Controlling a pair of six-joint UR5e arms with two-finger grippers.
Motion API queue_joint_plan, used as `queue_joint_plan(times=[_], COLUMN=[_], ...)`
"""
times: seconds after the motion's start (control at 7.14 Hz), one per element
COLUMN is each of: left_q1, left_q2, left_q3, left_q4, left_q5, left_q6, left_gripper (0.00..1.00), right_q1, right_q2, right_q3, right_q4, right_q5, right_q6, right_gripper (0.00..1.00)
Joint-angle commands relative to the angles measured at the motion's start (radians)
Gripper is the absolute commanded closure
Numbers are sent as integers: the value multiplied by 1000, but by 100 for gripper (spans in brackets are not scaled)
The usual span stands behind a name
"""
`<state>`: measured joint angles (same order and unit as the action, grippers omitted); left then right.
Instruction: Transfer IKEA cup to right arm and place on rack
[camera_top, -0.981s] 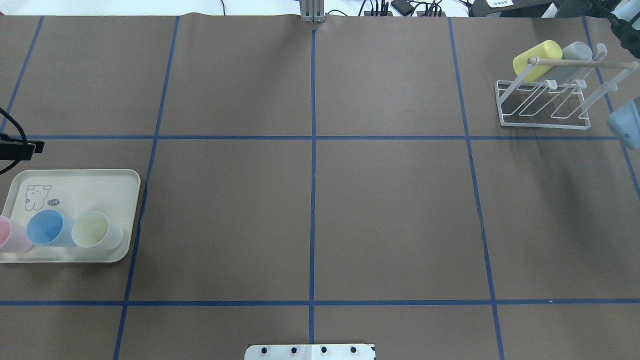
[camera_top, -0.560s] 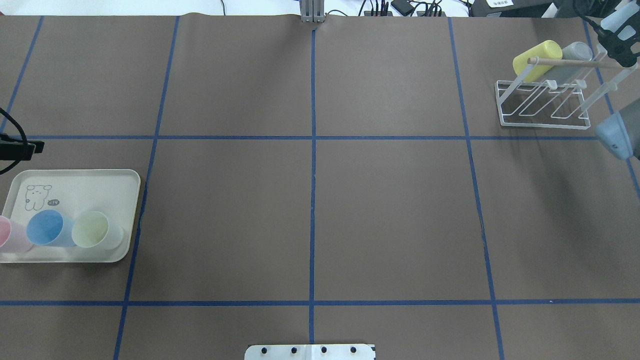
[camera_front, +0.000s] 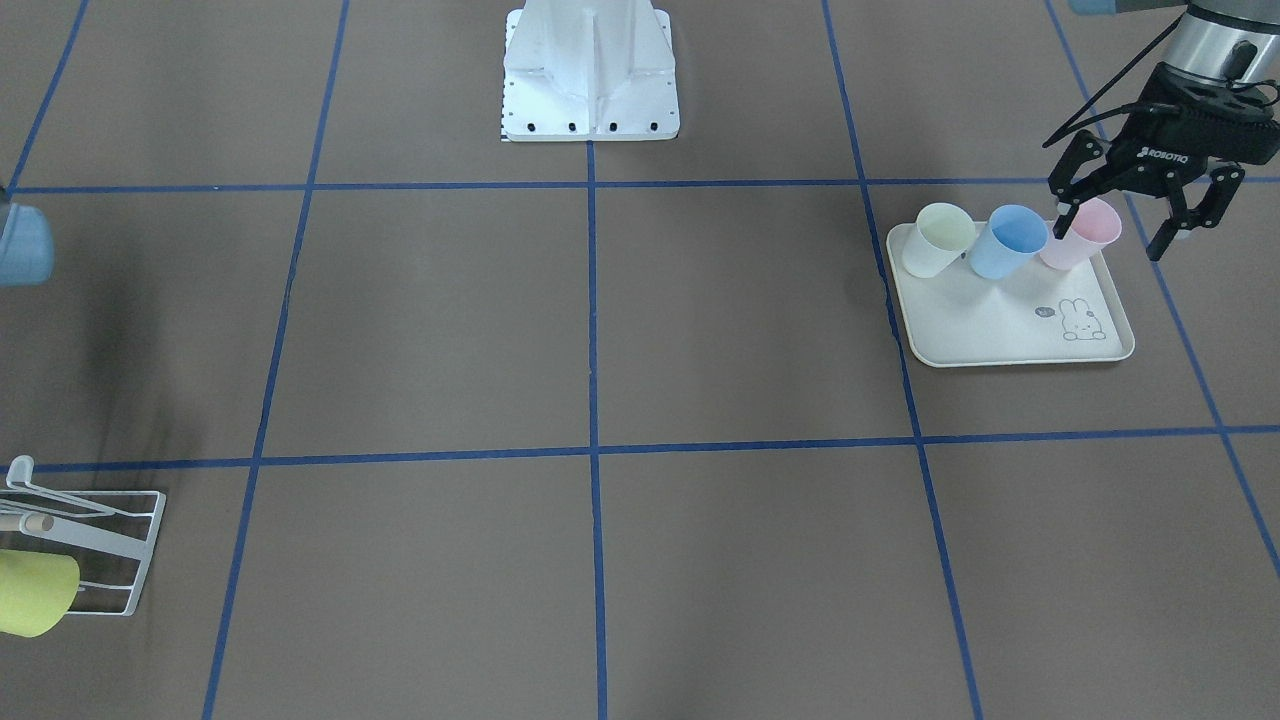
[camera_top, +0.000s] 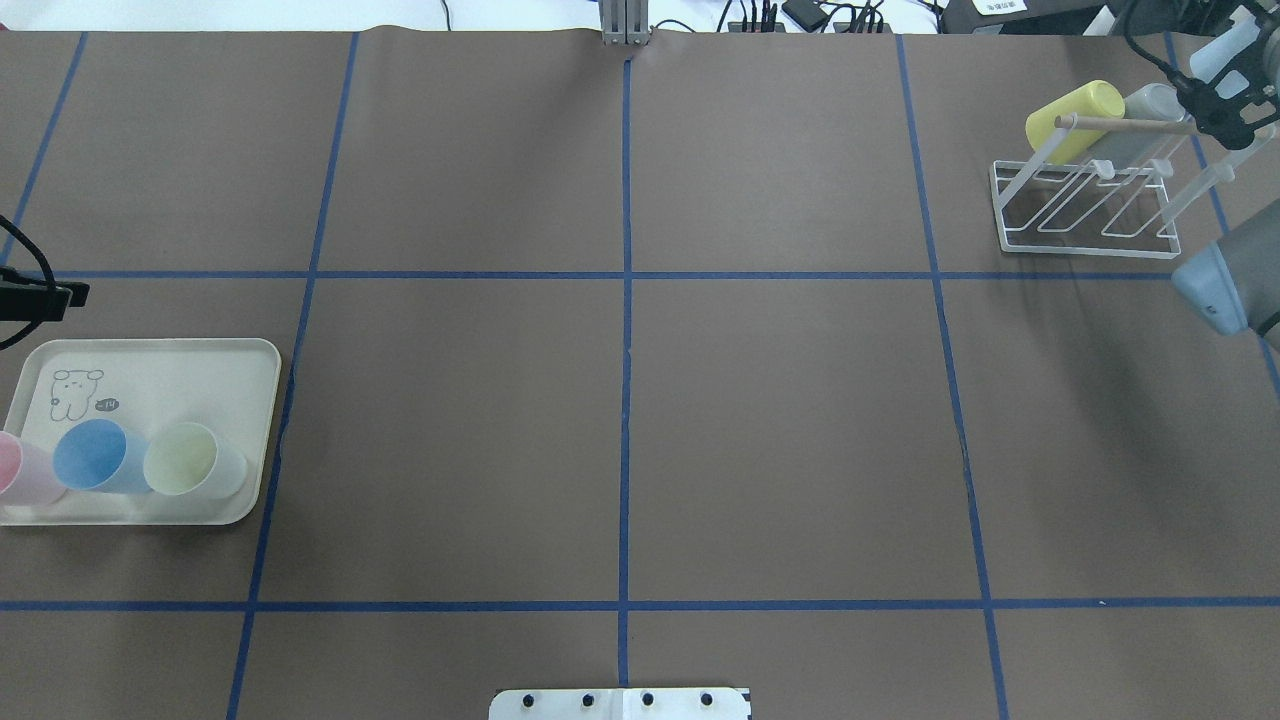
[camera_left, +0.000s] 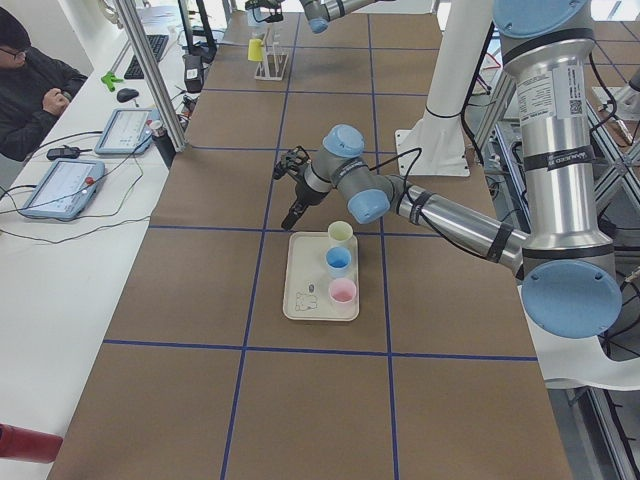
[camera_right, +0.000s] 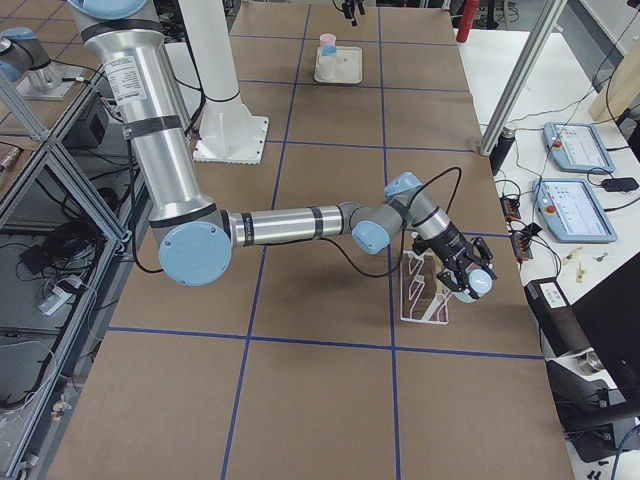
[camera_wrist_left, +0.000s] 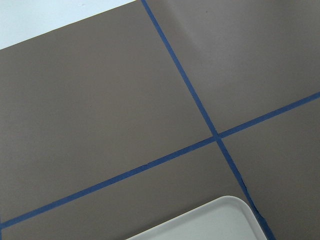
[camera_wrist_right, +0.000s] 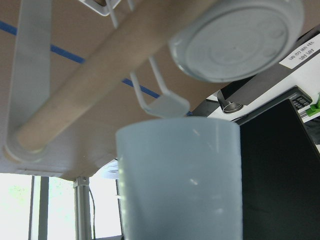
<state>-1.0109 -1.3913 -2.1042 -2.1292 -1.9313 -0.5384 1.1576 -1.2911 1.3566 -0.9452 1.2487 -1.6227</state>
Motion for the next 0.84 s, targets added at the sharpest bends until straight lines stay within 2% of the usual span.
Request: queue_joint_plan(times=[0.0,0.14,0.7], left_q1=[0,2,2], left_q2=[0,0,-2], left_q3=[3,4,13], left_q4=[0,0,0], left_q5=[0,0,0], left_q6=[0,0,5], left_gripper=[0,0,0], right_q1=[-18,-33,-45], right_q2=[-7,-8,-10], right_q3=[-7,-10,-10], right_q4=[0,0,0], right_q5=[-40,-72,-78], right_q6=[1,1,3], right_gripper=[100,99,98])
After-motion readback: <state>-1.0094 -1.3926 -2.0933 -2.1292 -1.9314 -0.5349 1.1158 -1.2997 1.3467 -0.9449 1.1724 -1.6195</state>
